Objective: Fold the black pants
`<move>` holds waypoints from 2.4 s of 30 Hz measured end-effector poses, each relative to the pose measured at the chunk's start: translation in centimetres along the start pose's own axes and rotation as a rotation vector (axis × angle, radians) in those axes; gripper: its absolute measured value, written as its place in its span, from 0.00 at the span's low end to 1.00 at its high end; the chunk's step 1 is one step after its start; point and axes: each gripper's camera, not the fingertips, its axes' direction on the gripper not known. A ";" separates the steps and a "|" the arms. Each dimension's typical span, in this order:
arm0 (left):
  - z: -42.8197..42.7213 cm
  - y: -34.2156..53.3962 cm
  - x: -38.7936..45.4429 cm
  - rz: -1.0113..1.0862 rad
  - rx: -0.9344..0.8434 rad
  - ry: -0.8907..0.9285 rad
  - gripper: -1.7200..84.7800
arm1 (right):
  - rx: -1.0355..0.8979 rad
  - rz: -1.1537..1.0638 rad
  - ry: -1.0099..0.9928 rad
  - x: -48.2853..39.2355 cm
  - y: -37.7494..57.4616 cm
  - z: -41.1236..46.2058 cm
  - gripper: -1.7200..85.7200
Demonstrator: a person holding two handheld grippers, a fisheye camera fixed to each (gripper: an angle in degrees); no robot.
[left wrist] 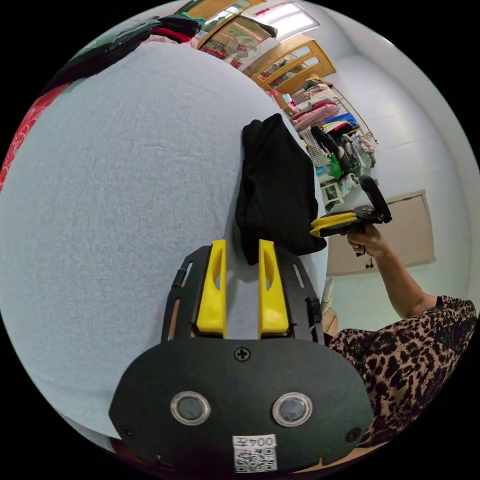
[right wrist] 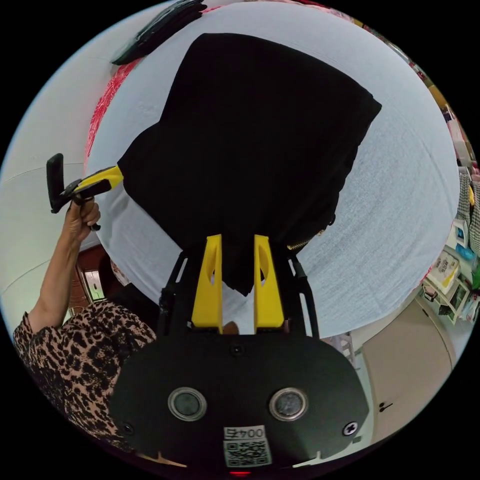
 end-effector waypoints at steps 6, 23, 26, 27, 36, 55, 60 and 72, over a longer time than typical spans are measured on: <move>0.5 0.9 -2.2 -0.009 0.081 0.066 0.12 | -0.013 -0.042 0.065 -0.7 -1.0 -0.2 0.12; -1.3 -2.2 -5.4 0.077 0.011 -0.123 0.06 | -0.081 -0.186 0.063 -0.6 -3.6 0.2 0.13; -3.9 -2.8 -6.4 0.088 0.027 -0.129 0.05 | -0.081 -0.196 0.073 -0.8 -3.9 0.3 0.13; -5.4 -3.2 -6.8 0.085 0.058 -0.141 0.05 | -0.080 -0.198 0.078 -0.8 -3.9 0.4 0.13; -8.2 -15.7 -9.5 0.108 0.157 0.222 0.10 | -0.026 -0.153 0.076 -1.1 -4.0 0.7 0.13; -4.2 -32.4 -12.8 -0.060 -0.012 0.389 0.16 | -0.097 -0.225 0.139 -2.3 -6.1 1.9 0.13; -3.7 -34.3 -11.4 -0.003 -0.081 0.321 0.18 | -0.051 -0.186 0.104 -1.9 -5.9 2.0 0.13; -1.9 -30.5 -2.6 0.123 0.194 0.122 0.17 | -0.026 -0.163 0.098 -2.0 -6.2 2.7 0.14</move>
